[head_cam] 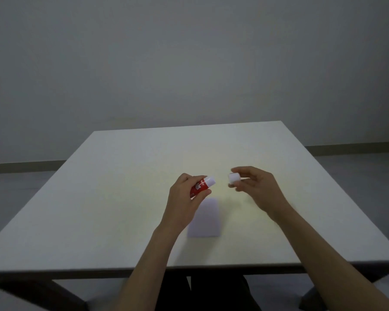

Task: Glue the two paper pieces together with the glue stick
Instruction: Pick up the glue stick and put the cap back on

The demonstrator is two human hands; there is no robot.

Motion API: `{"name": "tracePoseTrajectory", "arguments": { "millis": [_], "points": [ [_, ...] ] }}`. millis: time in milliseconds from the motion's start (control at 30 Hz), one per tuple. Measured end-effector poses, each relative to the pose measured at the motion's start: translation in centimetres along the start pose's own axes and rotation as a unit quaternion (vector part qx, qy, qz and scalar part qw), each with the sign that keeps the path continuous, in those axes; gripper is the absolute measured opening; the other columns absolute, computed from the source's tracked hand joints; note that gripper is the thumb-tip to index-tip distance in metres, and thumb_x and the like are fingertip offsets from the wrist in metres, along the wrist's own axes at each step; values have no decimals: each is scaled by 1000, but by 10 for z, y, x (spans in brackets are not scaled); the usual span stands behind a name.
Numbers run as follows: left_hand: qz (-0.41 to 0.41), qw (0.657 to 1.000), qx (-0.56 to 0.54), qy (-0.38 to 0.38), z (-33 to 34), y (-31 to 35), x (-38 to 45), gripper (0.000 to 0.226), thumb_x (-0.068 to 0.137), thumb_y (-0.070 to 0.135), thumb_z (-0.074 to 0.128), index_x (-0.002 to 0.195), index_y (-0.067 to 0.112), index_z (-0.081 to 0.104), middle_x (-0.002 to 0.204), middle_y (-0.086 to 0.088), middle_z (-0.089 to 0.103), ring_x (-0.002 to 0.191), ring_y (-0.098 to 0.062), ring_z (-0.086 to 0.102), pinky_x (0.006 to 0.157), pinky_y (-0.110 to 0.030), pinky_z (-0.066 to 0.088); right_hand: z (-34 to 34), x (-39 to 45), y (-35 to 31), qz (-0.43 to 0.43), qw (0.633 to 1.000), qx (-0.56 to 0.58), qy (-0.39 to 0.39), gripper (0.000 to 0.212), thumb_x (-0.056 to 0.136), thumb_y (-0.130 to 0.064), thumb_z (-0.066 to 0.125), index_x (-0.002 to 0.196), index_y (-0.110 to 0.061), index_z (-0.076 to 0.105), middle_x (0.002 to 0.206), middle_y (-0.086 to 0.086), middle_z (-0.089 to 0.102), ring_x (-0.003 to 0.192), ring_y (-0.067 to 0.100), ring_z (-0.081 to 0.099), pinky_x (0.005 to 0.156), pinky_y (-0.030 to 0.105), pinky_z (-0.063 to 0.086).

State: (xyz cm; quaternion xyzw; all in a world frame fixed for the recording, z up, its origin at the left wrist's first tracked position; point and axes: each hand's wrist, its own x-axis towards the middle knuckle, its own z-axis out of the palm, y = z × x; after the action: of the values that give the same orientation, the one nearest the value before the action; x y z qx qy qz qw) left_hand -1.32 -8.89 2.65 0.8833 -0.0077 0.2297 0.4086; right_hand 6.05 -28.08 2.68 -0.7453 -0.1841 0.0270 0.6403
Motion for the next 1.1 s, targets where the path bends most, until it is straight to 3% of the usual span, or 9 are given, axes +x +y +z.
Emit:
{"name": "tracePoseTrajectory", "arguments": {
  "millis": [133, 267, 400, 500, 667, 833, 933, 1000, 1100],
  "points": [
    [24, 999, 19, 10, 2, 6, -2, 33, 80, 19, 71, 113, 17, 67, 84, 9, 52, 74, -1, 53, 68, -2, 39, 16, -3, -20, -24, 999, 4, -39, 26, 79, -4, 70, 98, -22, 70, 96, 1, 75, 80, 19, 73, 75, 26, 60],
    [23, 999, 36, -2, -1, 6, -2, 38, 79, 19, 72, 116, 14, 66, 88, 3, 55, 73, -5, 51, 67, -2, 37, 18, -3, -22, -44, 996, -37, -74, 28, 81, -1, 67, 103, -18, 69, 99, 1, 74, 80, 14, 72, 78, 23, 59],
    [28, 998, 47, -20, -2, 7, -2, 43, 77, 17, 75, 118, 11, 65, 89, 4, 54, 75, -7, 51, 68, -2, 37, 26, -5, -30, -67, 982, -146, -98, 12, 87, -20, 62, 77, -22, 69, 65, -6, 69, 53, 6, 65, 57, 16, 51],
    [32, 998, 49, -25, -1, 7, -6, 38, 74, 16, 77, 111, 9, 68, 87, 6, 54, 71, -3, 49, 68, 1, 35, 32, -2, -29, -38, 937, -342, -53, 53, 94, -48, 40, 48, -23, 51, 46, -7, 51, 44, 10, 47, 53, 26, 36],
    [18, 999, 29, 4, -2, 7, -6, 24, 72, 17, 77, 93, 12, 66, 84, 10, 56, 73, 2, 52, 70, -1, 38, 29, -6, -30, -63, 967, -206, -139, 14, 90, -37, 55, 96, -25, 53, 76, -3, 58, 60, 15, 52, 59, 24, 43],
    [13, 999, 34, 1, 5, 8, -12, 25, 70, 24, 79, 90, 16, 67, 81, 14, 57, 72, -3, 53, 68, -6, 40, 41, -10, -23, -22, 935, -354, -11, 62, 92, -57, 27, 54, -13, 48, 51, -1, 47, 50, 19, 42, 50, 30, 30],
    [-41, 994, 39, 88, 0, -1, -10, 27, 68, 31, 79, 92, 22, 70, 83, 13, 63, 79, -8, 55, 67, -16, 40, 35, -13, -22, -9, 967, -255, 8, 73, 81, -69, 19, 84, -13, 65, 59, -1, 56, 56, 21, 51, 58, 32, 40],
    [-102, 984, 30, 139, -10, -11, 0, 24, 67, 30, 80, 88, 21, 70, 81, 5, 69, 78, -13, 61, 65, -25, 43, 29, -15, -17, 8, 976, -218, -14, 57, 86, -63, 27, 106, -22, 62, 68, 1, 61, 54, 14, 51, 64, 33, 45],
    [-185, 962, 22, 200, -26, -28, 19, 24, 67, 31, 80, 80, 15, 67, 77, -2, 73, 73, -21, 66, 63, -27, 43, 23, -21, -5, 15, 970, -240, -44, 34, 93, -46, 42, 113, -25, 60, 75, 2, 64, 53, 3, 51, 62, 26, 43]
  ]
}}
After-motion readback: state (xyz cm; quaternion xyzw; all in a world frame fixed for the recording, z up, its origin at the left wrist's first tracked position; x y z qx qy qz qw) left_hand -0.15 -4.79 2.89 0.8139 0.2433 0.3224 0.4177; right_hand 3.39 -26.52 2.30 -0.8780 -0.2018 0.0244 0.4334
